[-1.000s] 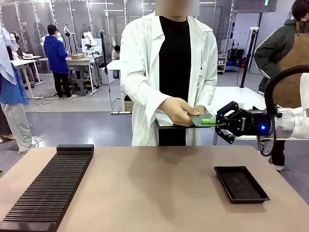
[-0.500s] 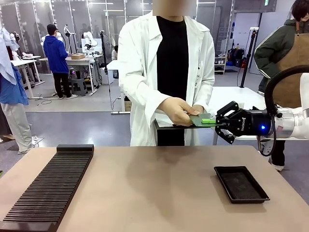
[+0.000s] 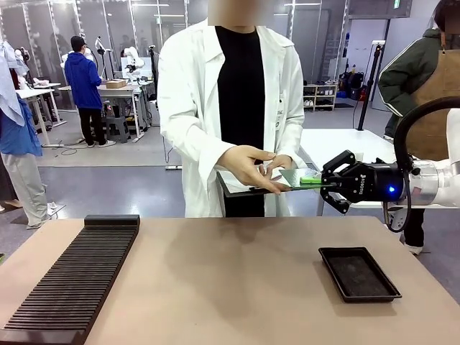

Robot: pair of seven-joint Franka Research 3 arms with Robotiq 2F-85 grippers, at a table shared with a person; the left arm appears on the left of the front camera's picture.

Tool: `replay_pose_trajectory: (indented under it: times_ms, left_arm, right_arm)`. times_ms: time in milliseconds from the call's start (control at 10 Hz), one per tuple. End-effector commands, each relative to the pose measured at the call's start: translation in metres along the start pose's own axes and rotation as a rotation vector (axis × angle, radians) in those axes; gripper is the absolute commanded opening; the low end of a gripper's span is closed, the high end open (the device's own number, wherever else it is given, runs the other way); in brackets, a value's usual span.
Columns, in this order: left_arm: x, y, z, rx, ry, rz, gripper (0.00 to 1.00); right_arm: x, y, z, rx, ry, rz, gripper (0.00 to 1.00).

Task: Inspect the PCB.
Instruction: Place the Blank PCB in the ESD tray.

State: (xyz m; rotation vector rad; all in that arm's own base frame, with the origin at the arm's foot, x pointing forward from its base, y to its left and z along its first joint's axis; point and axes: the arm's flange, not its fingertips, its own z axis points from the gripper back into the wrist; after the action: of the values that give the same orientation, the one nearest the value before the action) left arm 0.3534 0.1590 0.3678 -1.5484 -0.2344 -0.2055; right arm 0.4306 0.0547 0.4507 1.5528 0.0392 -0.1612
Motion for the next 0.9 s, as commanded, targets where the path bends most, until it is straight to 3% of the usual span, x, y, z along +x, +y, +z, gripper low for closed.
replay_pose_trajectory:
  times_ms: [0, 800]
  left_arm:
    - [-0.0006, -0.0008, 0.0012, 0.004, 0.006, 0.000, 1.00]
    - [-0.0006, -0.0008, 0.0012, 0.004, 0.006, 0.000, 1.00]
  right_arm:
    - [0.0009, 0.0022, -0.0017, -0.004, -0.001, 0.005, 0.00]
    - [0.0009, 0.0022, -0.0017, -0.004, -0.001, 0.005, 0.00]
